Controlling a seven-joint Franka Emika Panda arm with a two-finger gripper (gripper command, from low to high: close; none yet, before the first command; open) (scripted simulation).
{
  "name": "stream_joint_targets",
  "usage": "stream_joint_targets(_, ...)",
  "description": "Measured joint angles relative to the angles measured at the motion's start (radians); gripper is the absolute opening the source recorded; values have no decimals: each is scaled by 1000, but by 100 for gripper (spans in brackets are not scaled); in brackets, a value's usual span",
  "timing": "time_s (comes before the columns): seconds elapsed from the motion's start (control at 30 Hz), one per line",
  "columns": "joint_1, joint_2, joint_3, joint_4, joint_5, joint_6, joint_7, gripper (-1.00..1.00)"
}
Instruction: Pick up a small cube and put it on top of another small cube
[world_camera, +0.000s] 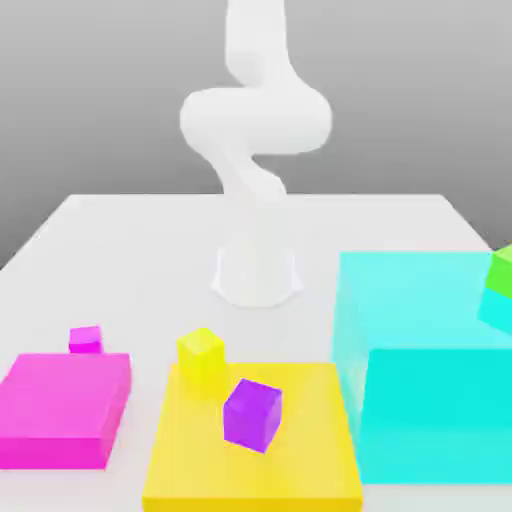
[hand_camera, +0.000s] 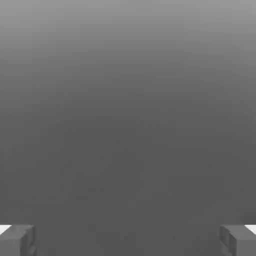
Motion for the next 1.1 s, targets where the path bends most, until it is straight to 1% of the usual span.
stream_joint_targets(0.2, 11, 176, -214, -129, 2, 128, -259, 0)
stream_joint_targets(0.47, 10, 407, -471, -297, 14, 294, -600, 0)
stream_joint_targets(0.63, -7, 551, -612, -401, 23, 397, -814, 0)
stream_joint_targets(0.77, -51, 661, -699, -485, 14, 480, -973, 0)
stream_joint_targets(0.83, -98, 707, -723, -519, -2, 517, -1034, 0)
stream_joint_targets(0.87, -113, 724, -724, -522, 11, 528, -1059, 0)
stream_joint_targets(0.93, -143, 752, -701, -518, 61, 545, -1108, 0)
stream_joint_targets(0.97, -130, 766, -684, -513, 92, 552, -1134, 0)
stream_joint_targets(1.1, -175, 822, -600, -493, 236, 580, -1244, 0)
